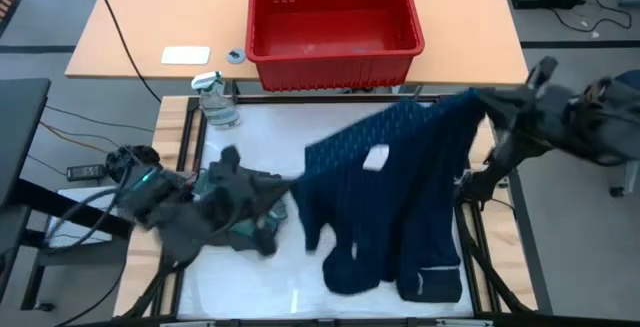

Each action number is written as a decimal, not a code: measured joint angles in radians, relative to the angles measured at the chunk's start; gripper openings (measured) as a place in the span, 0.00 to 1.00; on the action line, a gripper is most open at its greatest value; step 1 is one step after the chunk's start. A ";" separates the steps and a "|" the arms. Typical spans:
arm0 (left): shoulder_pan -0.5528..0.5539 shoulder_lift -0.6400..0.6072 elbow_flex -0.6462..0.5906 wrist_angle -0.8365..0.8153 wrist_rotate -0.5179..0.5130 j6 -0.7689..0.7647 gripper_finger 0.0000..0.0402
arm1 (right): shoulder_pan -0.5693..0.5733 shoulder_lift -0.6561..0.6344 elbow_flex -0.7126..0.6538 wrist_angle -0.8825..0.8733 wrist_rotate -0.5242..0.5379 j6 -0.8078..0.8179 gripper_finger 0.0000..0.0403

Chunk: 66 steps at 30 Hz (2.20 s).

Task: Fold Laundry from Bin
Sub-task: Fold the blue polo shirt on the table

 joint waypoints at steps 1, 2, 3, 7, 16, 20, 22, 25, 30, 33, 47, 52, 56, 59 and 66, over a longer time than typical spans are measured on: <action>0.031 0.000 0.000 -0.040 0.001 -0.014 0.00 | -0.041 -0.014 0.000 -0.085 -0.019 0.081 0.01; 0.066 0.000 0.000 -0.080 0.010 -0.022 0.00 | -0.083 -0.027 0.000 -0.163 -0.042 0.155 0.01; 0.102 0.000 0.000 -0.115 0.021 -0.029 0.00 | -0.127 -0.039 0.000 -0.216 -0.071 0.218 0.01; 0.235 0.000 0.000 -0.174 0.095 0.037 0.00 | -0.263 -0.084 -0.037 -0.142 -0.203 0.146 0.01; 0.359 -0.083 0.000 -0.095 0.178 0.293 0.01 | -0.311 -0.099 -0.038 -0.072 -0.371 0.110 0.01; 0.397 -0.089 0.000 -0.134 0.311 0.186 0.05 | -0.311 -0.090 -0.038 -0.042 -0.374 0.114 0.01; 0.421 -0.069 0.000 -0.188 0.359 0.089 0.05 | -0.311 -0.078 -0.038 -0.034 -0.374 0.147 0.01; 0.435 -0.022 0.000 -0.285 0.385 -0.050 0.02 | -0.311 -0.049 -0.038 -0.072 -0.395 0.241 0.01; 0.379 0.050 -0.003 -0.305 0.405 -0.158 0.01 | -0.311 0.009 -0.039 -0.193 -0.504 0.429 0.01; 0.323 0.058 -0.001 -0.297 0.399 -0.229 0.00 | -0.311 0.044 -0.039 -0.221 -0.577 0.502 0.01; 0.064 0.271 -0.008 -0.312 0.498 -0.590 0.00 | -0.104 0.090 -0.368 -0.224 -0.669 0.925 0.01; 0.067 0.293 0.010 -0.193 0.731 -0.545 0.00 | 0.035 0.099 -0.472 -0.115 -0.687 1.138 0.01; 0.073 0.229 0.023 -0.174 0.790 -0.382 0.00 | 0.081 0.128 -0.466 -0.012 -0.675 1.154 0.01; 0.113 0.201 0.024 -0.325 0.794 -0.332 0.00 | 0.055 0.137 -0.466 -0.121 -0.651 1.253 0.01; 0.244 0.227 -0.168 -0.370 0.853 -0.199 0.00 | -0.069 0.103 -0.691 -0.126 -0.826 1.389 0.01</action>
